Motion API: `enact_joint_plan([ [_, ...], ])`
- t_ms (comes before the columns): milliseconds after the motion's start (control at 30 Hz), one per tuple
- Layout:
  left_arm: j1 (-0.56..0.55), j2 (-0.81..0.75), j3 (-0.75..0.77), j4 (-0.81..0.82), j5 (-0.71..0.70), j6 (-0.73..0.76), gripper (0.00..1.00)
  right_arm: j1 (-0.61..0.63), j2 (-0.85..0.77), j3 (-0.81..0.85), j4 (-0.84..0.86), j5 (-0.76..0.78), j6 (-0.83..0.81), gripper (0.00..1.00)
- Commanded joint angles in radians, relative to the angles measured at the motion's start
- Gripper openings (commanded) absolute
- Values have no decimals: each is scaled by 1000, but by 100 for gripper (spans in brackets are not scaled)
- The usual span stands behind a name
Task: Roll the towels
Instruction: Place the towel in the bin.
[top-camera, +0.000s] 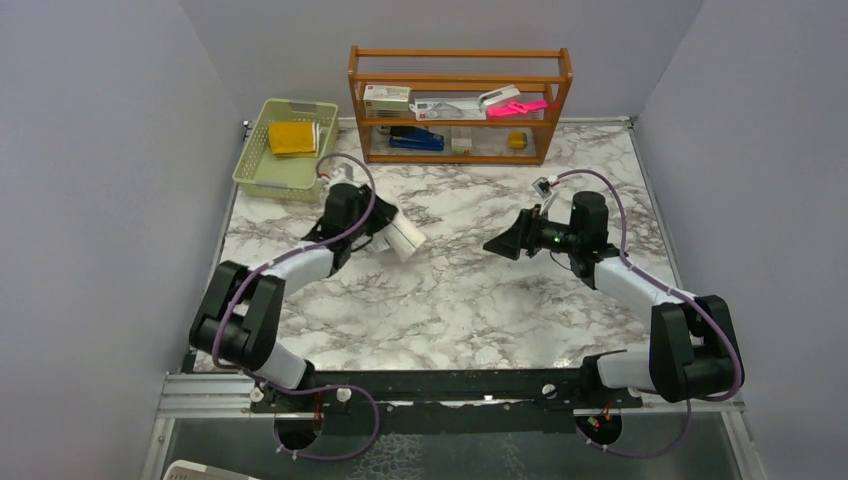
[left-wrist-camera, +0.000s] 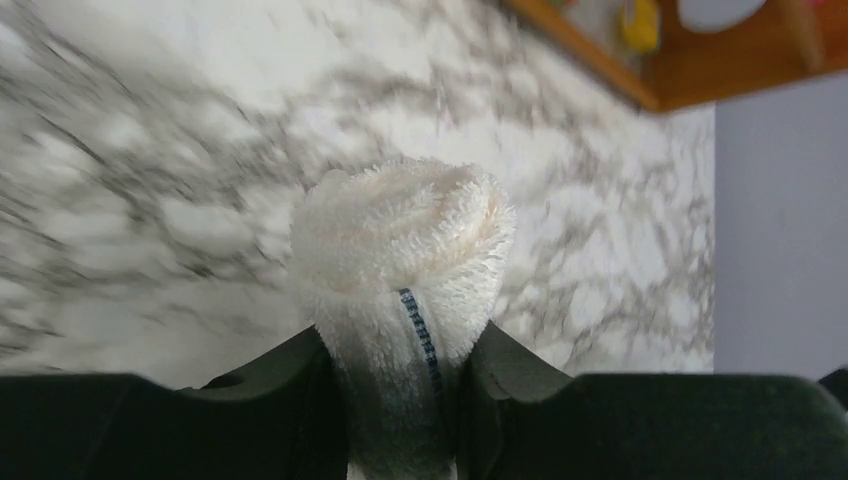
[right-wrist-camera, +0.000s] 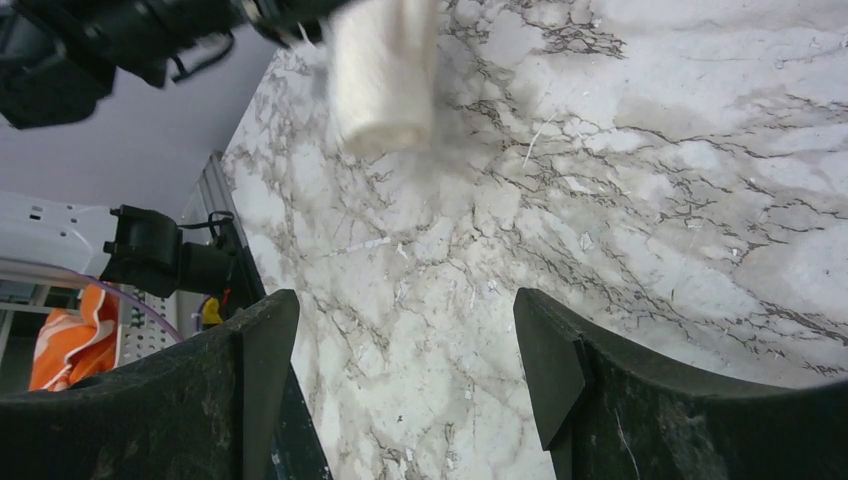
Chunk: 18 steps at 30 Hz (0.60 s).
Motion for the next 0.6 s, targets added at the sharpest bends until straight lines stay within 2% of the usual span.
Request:
enact_joint_plan([
  [0, 184, -162, 102, -171, 30, 83, 0, -4, -13, 4, 3, -6, -33, 80],
  [133, 392, -198, 196, -223, 57, 109, 0, -1, -21, -9, 20, -9, -25, 80],
  [267, 558, -115, 294, -191, 97, 62, 0, 9, -18, -21, 43, -22, -15, 80],
  [400, 656, 25, 391, -107, 140, -38, 0, 10, -28, -25, 42, -34, -17, 80],
  [567, 684, 227, 540, -48, 116, -65, 0, 9, -43, -39, 41, -35, -19, 80],
])
